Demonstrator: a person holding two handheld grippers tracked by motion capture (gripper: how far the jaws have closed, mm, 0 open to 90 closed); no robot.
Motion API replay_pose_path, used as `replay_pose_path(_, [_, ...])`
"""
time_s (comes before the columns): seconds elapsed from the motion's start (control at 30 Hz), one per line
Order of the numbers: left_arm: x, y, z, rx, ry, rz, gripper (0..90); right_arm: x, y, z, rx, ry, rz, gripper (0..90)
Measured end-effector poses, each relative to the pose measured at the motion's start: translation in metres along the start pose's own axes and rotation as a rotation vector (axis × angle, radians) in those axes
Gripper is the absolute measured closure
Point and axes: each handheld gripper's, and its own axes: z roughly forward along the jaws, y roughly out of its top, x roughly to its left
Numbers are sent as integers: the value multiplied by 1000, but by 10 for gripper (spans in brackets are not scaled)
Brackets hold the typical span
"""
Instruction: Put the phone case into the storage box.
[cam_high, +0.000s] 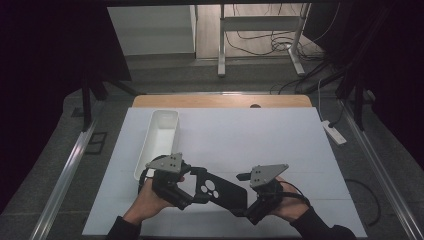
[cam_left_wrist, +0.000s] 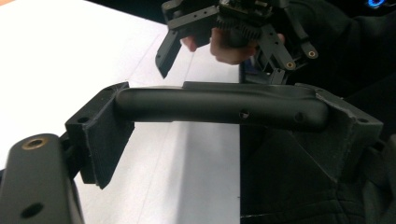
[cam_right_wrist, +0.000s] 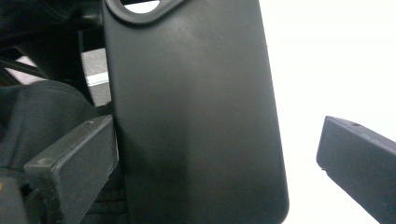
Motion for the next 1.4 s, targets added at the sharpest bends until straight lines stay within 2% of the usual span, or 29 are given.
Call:
replay_pose_path(0.13, [1,1,-1,11,34,-24,164,0,-1,-2,17,-57,-6,0])
replay_pose_path(0.27, [3,3,-2,31,76,-33,163,-1,-3,-4,33,-90,-11,0])
replay_pose_path(0.47, [6,7,-2,48,133,-53,162,0,-4,-7,54,-142,4,0])
replay_pose_path(0.6, [9,8,-3,54,166,-77,162,-1,-5,-8,63,-175,17,0])
replay_pose_path(0.63, [10,8,-3,54,180,-94,161,-1,-5,-9,62,-187,26,0])
replay_pose_path(0.97, [13,12,-3,55,230,-137,160,-1,-3,-9,64,-226,43,0])
replay_pose_path(1.13, [13,15,-1,58,250,-158,160,0,-2,-8,79,-248,83,0])
replay_pose_path(1.27, [11,19,3,46,269,-190,160,0,-2,-7,84,-272,85,0])
replay_pose_path(1.4, [9,21,5,47,281,-198,159,2,-1,-5,88,-293,89,0])
